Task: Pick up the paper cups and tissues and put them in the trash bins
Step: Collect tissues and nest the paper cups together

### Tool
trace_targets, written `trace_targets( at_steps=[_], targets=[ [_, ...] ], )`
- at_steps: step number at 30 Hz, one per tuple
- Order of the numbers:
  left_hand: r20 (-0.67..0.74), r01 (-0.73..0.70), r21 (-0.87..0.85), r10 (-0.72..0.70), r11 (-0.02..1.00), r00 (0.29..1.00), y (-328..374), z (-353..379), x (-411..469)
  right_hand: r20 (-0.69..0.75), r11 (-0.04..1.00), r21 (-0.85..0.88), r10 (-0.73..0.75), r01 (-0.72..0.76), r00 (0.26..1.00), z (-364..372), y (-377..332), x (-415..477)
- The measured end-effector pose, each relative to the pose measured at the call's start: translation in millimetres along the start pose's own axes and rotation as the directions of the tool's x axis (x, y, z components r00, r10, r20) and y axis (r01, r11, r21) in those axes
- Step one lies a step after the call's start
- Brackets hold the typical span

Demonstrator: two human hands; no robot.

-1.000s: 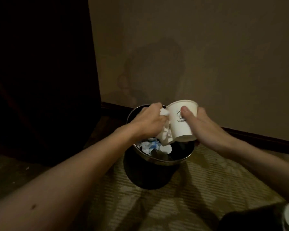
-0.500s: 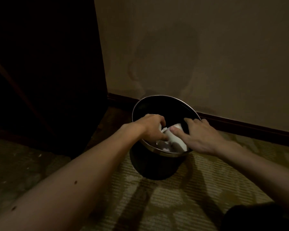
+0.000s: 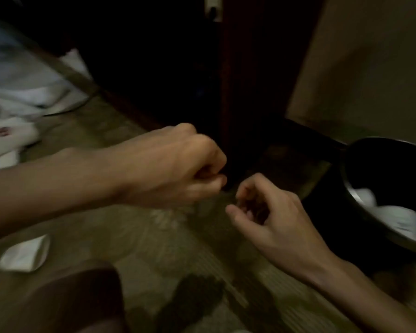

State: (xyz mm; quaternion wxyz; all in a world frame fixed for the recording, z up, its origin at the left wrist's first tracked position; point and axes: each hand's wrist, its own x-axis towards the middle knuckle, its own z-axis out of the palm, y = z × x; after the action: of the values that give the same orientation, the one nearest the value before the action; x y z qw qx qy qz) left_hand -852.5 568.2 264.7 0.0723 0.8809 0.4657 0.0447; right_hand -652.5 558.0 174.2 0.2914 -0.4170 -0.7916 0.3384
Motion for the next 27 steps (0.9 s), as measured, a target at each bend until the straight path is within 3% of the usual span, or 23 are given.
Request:
trace_targets(
  at_steps=[3, 5, 9, 12, 19, 23, 27],
  targets=[
    [-0.014, 0.107, -0.016, -0.107, 0.994, 0.994, -16, 0, -95, 0.204, 0.989, 0.087, -0.137, 0.121, 0.969, 66, -35, 27],
    [-0.046, 0.265, -0.024, -0.266, 0.964, 0.963, -26, 12, -153, 0.322, 0.975, 0.109, -0.221, 0.196, 0.92, 111, -56, 38],
    [-0.109, 0.592, -0.166, -0.612, 0.788, 0.783, -45, 47, -257, 0.475, 0.947, 0.118, -0.318, 0.299, 0.82, 189, -92, 49],
    [-0.094, 0.729, -0.285, -0.775, 0.622, 0.625, -56, 77, -320, 0.552, 0.944, 0.133, -0.323, 0.301, 0.768, 239, -113, 52],
    [-0.079, 0.792, -0.524, -0.943, 0.315, 0.323, -125, 164, -432, 0.678, 0.97, 0.064, -0.215, 0.235, 0.703, 356, -148, 61],
    [0.025, 0.761, -0.635, -0.982, 0.13, 0.188, -173, 219, -462, 0.777, 0.973, -0.11, -0.043, 0.204, 0.627, 424, -158, 81],
    [0.178, 0.709, -0.704, -0.978, -0.051, 0.106, -207, 256, -465, 0.782, 0.947, -0.273, 0.116, 0.17, 0.612, 470, -158, 109]
  ],
)
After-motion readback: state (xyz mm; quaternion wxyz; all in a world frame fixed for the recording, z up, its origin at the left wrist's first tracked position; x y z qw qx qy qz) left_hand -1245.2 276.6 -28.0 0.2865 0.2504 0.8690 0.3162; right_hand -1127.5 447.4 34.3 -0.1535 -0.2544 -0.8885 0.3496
